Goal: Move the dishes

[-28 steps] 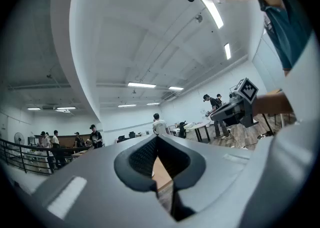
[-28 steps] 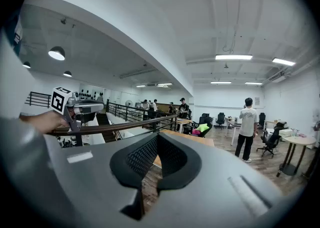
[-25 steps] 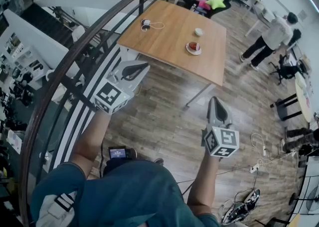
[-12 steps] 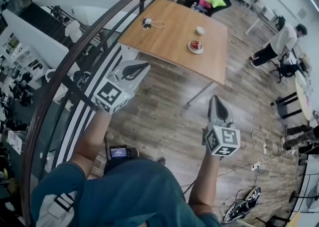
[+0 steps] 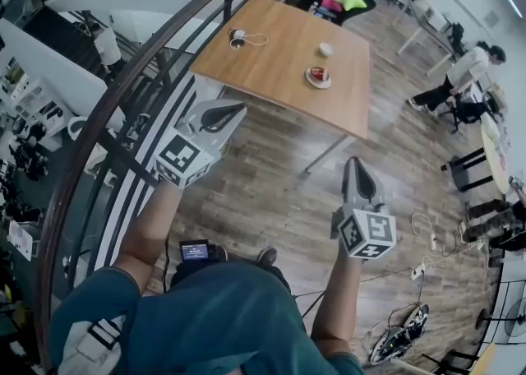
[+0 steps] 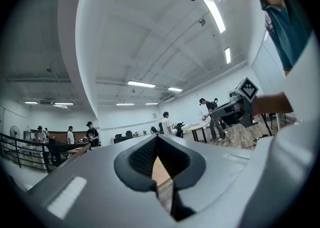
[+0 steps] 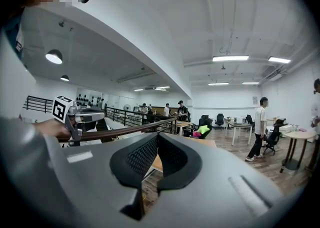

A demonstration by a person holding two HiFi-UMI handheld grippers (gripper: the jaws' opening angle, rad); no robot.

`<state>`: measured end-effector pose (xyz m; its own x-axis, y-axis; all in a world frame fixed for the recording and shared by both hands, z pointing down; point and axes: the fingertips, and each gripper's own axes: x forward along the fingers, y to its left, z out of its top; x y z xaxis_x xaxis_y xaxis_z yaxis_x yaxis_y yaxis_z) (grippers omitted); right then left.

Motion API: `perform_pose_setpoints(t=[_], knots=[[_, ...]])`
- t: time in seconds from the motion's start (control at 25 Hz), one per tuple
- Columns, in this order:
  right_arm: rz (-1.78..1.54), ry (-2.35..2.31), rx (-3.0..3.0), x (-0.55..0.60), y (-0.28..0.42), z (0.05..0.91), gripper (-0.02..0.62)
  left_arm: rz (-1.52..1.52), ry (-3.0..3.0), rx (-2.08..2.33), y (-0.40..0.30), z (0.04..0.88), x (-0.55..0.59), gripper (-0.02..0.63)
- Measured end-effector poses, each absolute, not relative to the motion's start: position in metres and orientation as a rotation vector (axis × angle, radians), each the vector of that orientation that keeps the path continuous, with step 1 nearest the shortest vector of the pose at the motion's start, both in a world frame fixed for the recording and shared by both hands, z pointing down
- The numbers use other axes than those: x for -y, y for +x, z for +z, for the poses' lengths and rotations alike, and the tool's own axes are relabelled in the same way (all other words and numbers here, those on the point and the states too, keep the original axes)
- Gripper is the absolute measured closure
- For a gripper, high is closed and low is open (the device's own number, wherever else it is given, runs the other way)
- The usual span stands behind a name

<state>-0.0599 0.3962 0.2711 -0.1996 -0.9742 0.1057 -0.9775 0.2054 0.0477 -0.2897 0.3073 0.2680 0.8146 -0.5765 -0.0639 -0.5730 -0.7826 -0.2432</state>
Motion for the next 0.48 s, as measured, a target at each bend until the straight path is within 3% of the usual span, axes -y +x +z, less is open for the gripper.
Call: perform_pose_setpoints(t=[0.48], knots=[[0.104, 1.87, 2.439, -0.317, 0.004, 0.288, 0.585, -0.12, -2.715, -0.974, -0.243, 0.28, -0.251, 0.609]])
